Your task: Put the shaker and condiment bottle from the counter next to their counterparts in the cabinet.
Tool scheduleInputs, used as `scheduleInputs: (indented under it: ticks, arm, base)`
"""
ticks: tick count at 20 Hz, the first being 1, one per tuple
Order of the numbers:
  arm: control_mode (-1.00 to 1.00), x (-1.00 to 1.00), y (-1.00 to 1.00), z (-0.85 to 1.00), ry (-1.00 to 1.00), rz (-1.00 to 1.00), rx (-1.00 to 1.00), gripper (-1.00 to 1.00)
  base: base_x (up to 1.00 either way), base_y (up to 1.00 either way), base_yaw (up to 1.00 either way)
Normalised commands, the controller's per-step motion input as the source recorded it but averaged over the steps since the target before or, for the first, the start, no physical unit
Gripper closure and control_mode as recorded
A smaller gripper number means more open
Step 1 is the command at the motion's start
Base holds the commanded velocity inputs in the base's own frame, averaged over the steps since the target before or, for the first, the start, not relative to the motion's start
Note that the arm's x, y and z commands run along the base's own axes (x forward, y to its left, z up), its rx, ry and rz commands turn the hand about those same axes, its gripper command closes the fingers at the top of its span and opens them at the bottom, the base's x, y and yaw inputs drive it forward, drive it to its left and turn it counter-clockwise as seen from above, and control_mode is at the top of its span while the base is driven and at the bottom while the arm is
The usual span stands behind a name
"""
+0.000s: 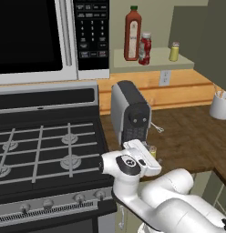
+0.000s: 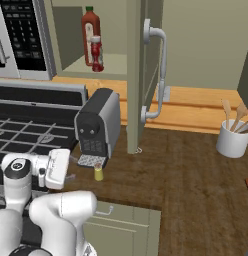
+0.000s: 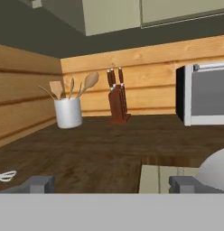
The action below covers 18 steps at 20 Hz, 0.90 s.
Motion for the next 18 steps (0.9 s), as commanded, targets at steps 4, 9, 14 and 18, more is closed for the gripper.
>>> scheduleInputs:
  ticks: [4,9,14,18]
  arm:
    - [-1.0,0.15,-0.02,-0.19,0.0,0.0,0.03,-1.0]
    - [-1.0,0.15,-0.13,-0.23,-0.02,0.0,0.03,-1.0]
    - [-1.0,0.14,-0.06,-0.21,0.0,0.0,0.02,-1.0]
    - [-1.0,0.15,-0.12,-0.16,0.0,0.0,0.04,-1.0]
  base:
    - [0.0,0.0,0.0]
    - [0.0,0.0,0.0]
    - [0.0,0.0,0.0]
    - [0.0,0.0,0.0]
